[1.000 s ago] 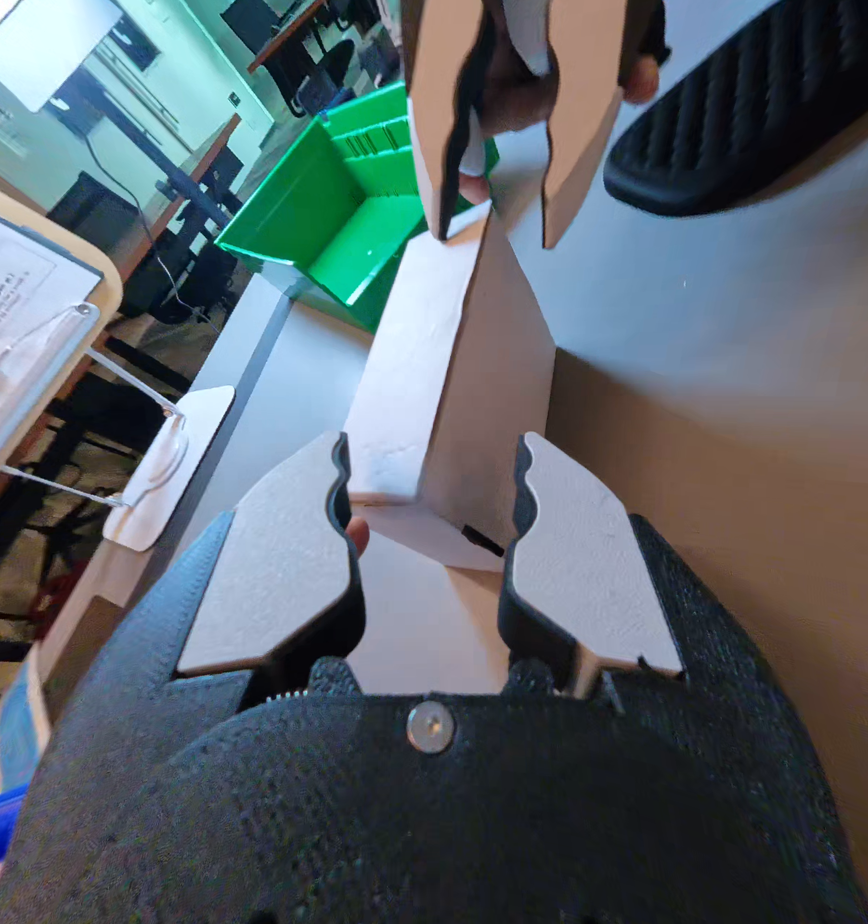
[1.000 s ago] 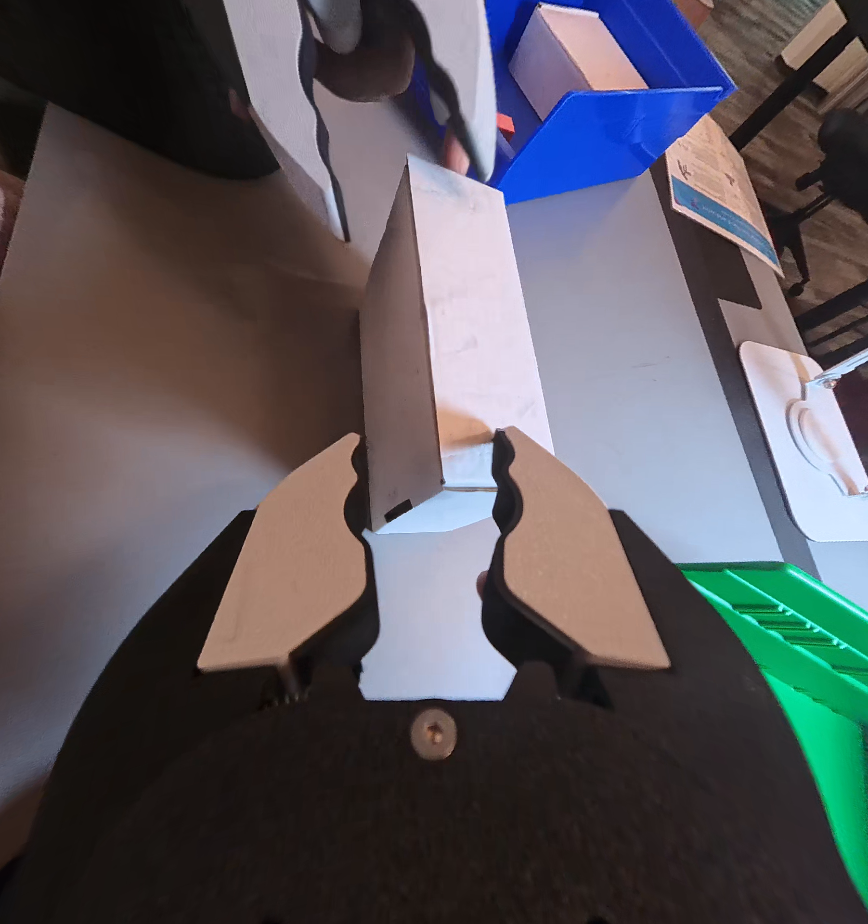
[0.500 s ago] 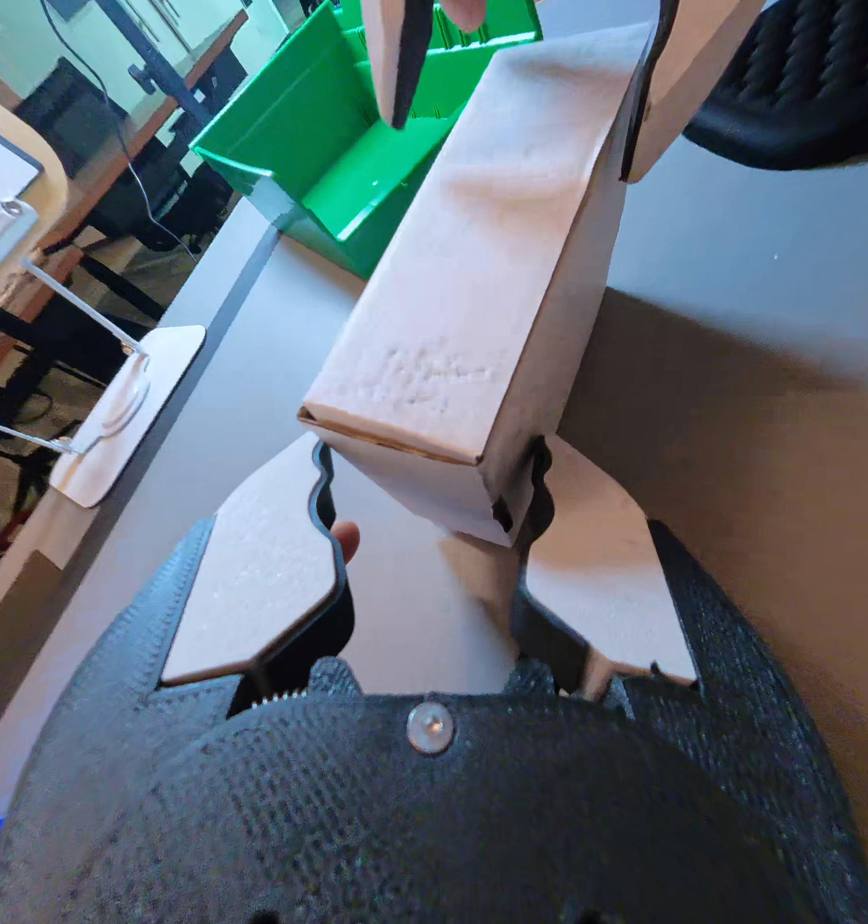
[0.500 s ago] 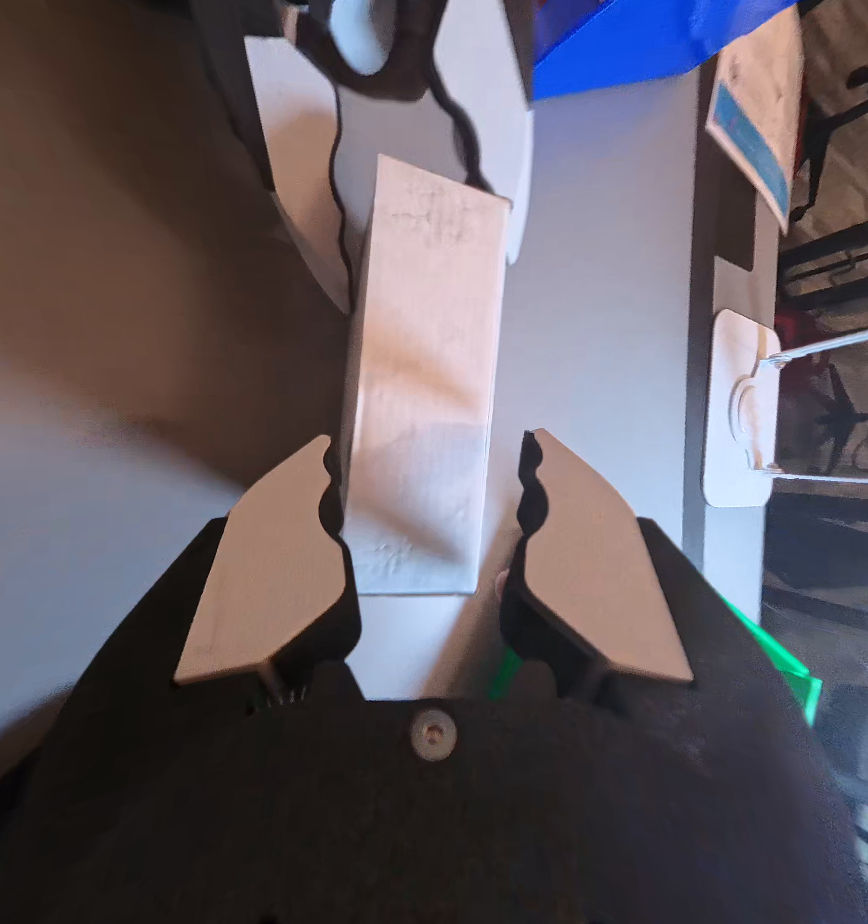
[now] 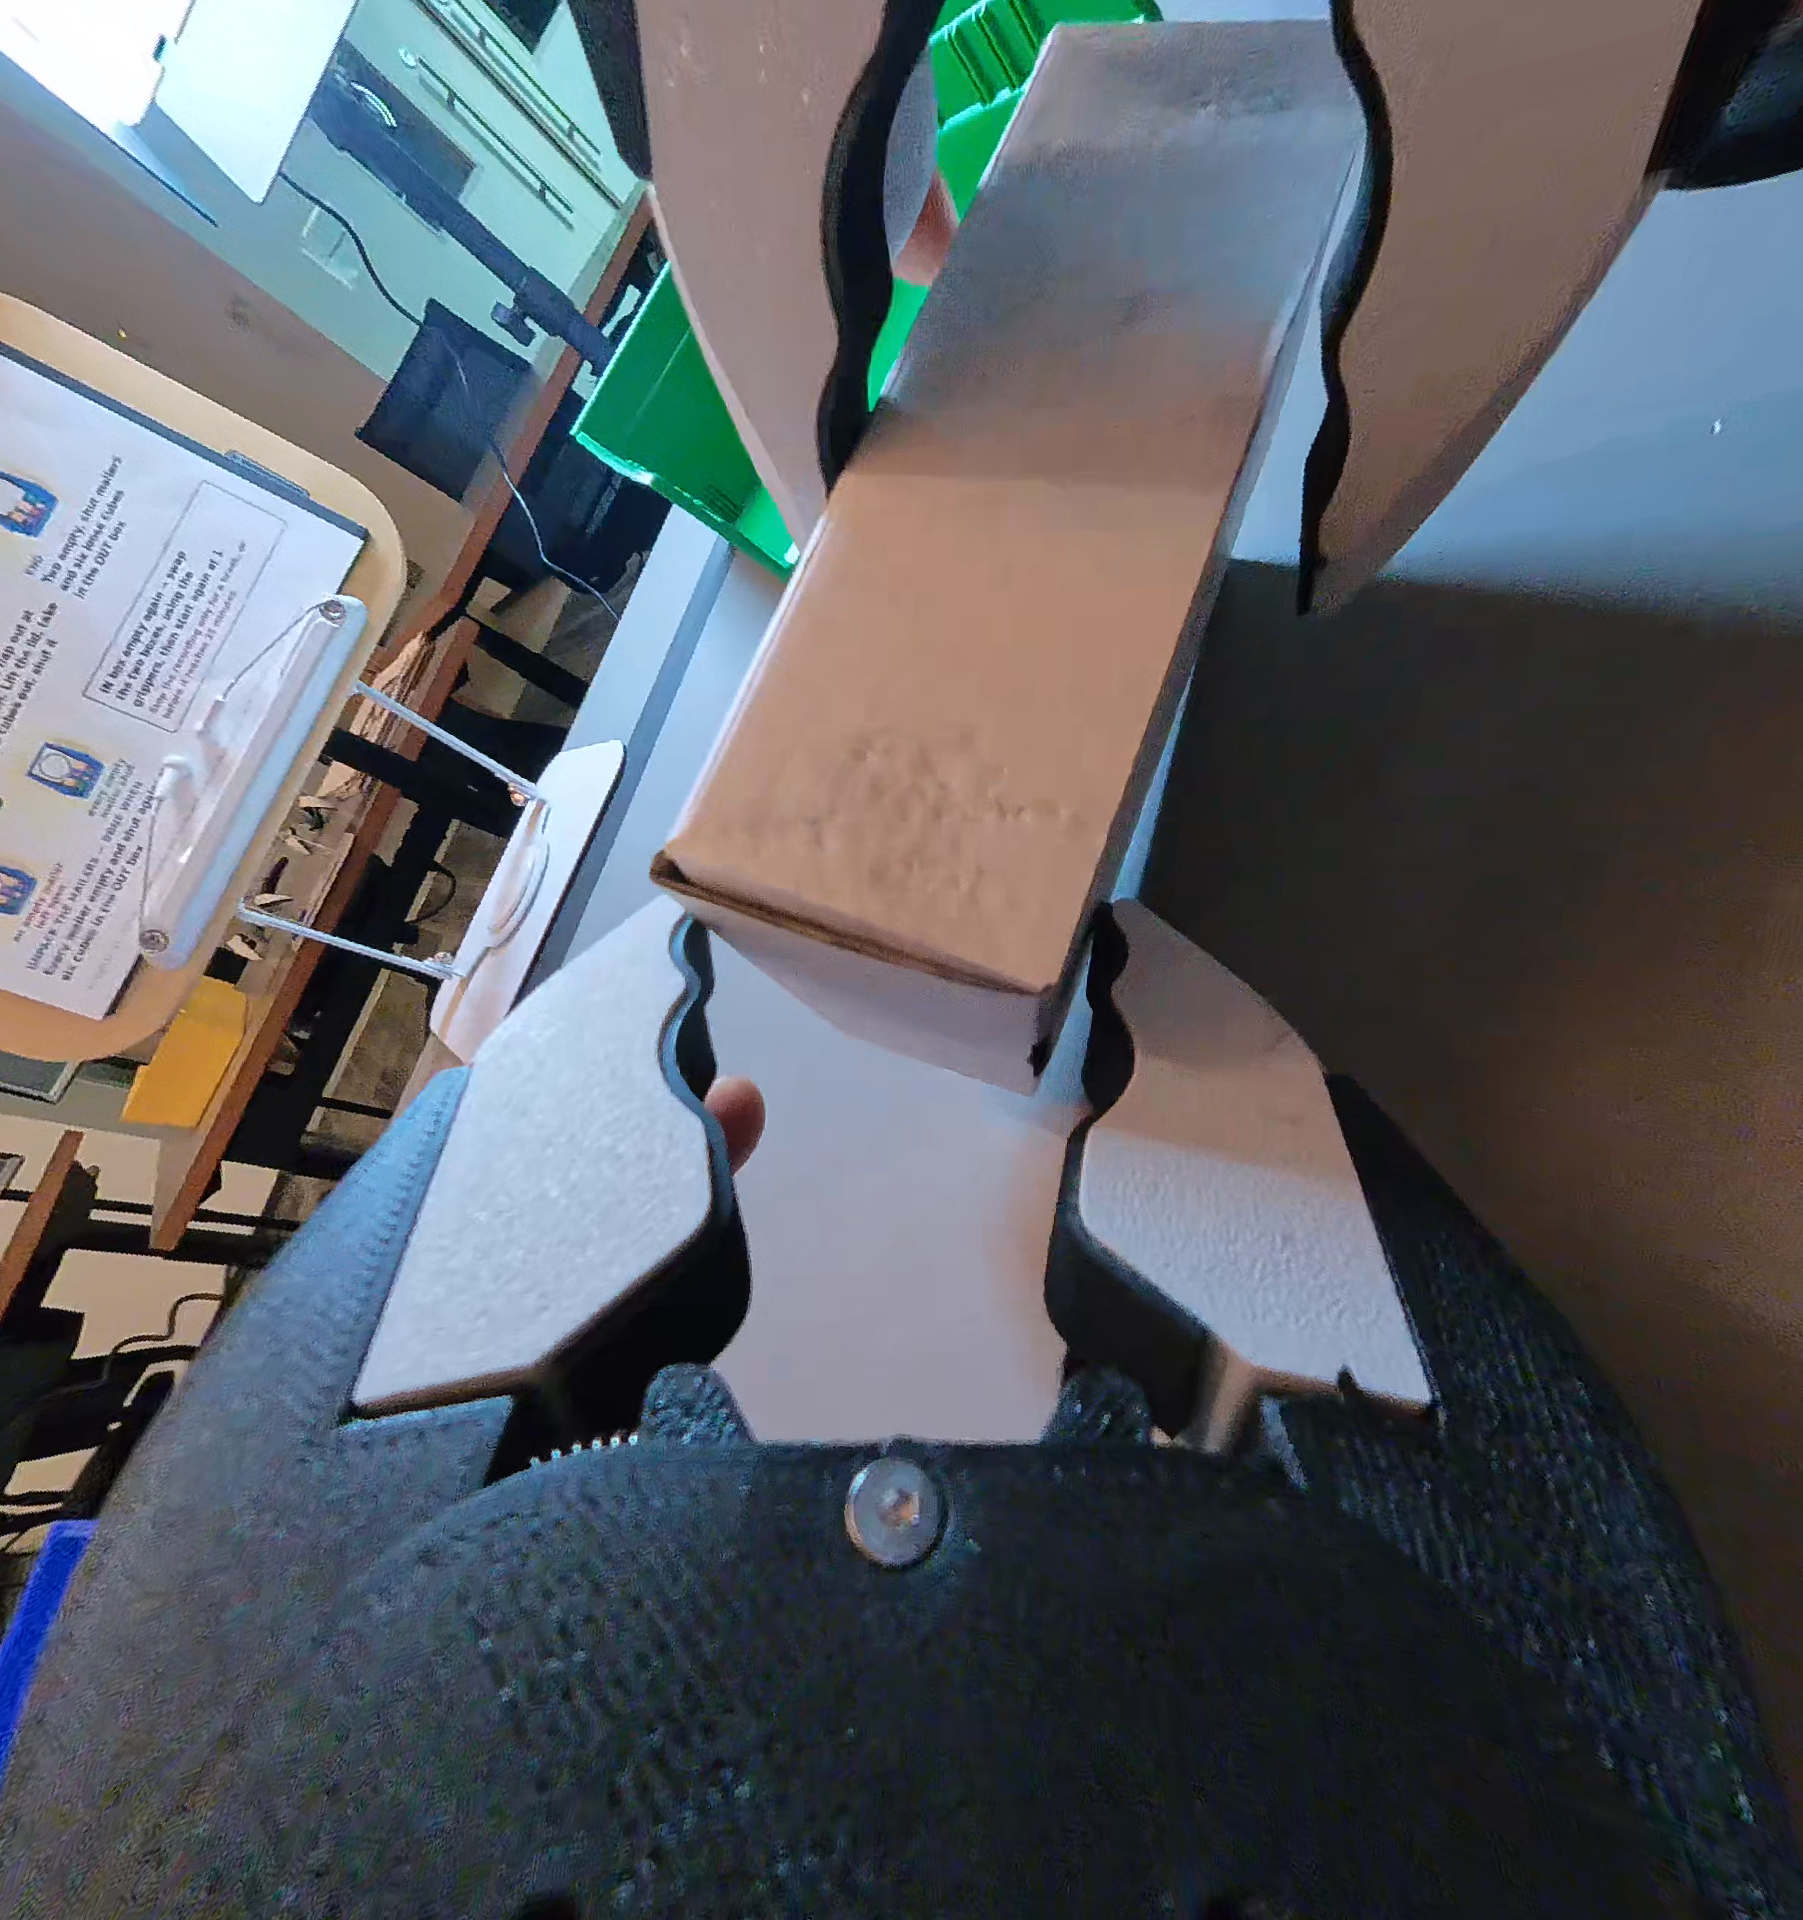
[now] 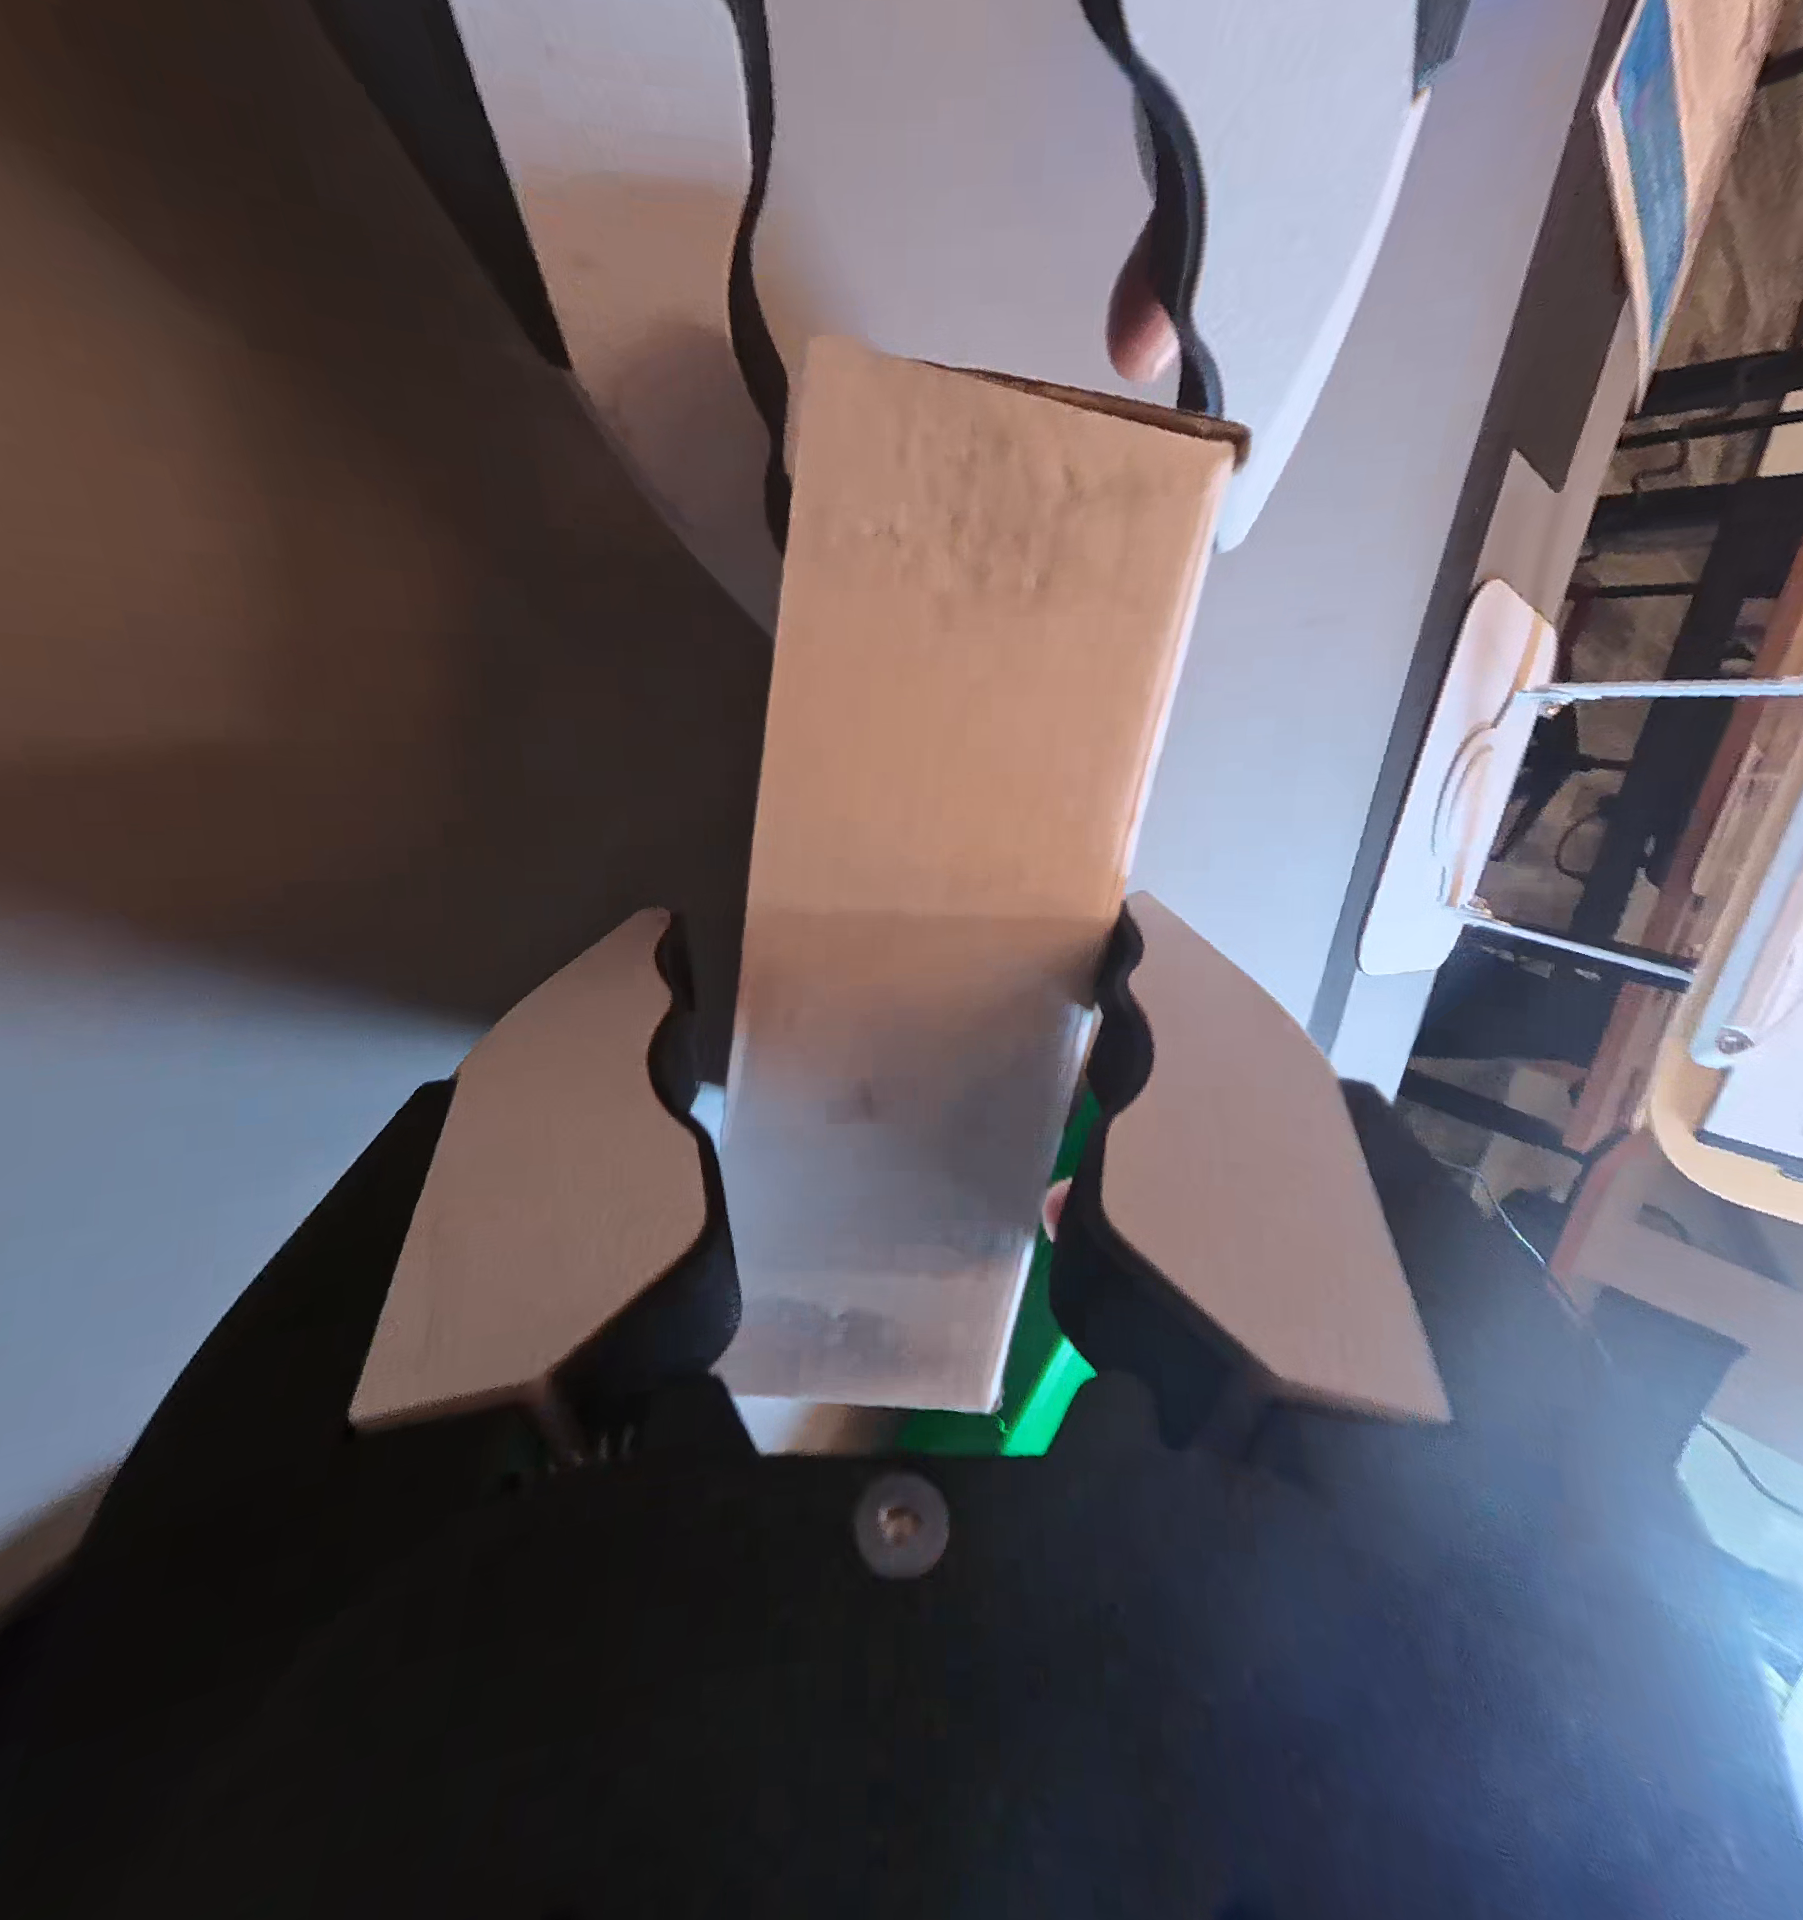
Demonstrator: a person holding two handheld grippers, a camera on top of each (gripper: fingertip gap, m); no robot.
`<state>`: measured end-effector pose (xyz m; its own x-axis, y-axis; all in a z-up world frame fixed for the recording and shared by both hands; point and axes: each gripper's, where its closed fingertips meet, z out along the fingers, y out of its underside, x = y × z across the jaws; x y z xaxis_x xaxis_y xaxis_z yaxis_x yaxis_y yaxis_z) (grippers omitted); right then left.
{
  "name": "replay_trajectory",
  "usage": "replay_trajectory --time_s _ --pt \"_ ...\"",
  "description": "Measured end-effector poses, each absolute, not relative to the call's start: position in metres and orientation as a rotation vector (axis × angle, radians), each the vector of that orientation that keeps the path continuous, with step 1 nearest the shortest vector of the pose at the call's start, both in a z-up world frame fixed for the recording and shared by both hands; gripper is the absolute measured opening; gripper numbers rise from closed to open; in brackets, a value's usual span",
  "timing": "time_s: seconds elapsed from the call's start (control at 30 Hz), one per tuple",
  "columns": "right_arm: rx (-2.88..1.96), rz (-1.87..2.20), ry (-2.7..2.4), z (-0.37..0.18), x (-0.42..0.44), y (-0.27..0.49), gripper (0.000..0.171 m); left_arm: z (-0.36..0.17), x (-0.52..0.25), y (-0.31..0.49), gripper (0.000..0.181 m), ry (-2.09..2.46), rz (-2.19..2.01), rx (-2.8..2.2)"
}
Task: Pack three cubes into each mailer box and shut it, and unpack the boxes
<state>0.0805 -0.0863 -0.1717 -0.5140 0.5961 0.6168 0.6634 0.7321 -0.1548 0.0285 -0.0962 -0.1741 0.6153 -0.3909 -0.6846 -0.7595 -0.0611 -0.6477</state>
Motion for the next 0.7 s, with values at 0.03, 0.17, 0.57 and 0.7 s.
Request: replay_trajectory --time_s 0.03,0.17,0.57,0.7 --pt "-0.950 -0.147 -2.253 -0.172 0.080 -0.084 0.075 -0.174 0.030 -0.097 0.070 0.949 0.380 -1.687" --pt "-0.907 -0.154 -2.207 -0.170 0.078 -0.082 0.065 -0.171 0.034 -0.101 0.069 0.964 0.384 -1.645" --pt "-1.036 -0.558 -1.807 -0.036 0.132 0.051 0.064 -0.140 -0.010 -0.098 0.064 0.610 0.126 -1.680" --pt "-1.181 -0.701 -1.748 -0.044 0.152 0.139 0.064 -0.146 -0.011 -0.099 0.062 0.614 0.109 -1.693"
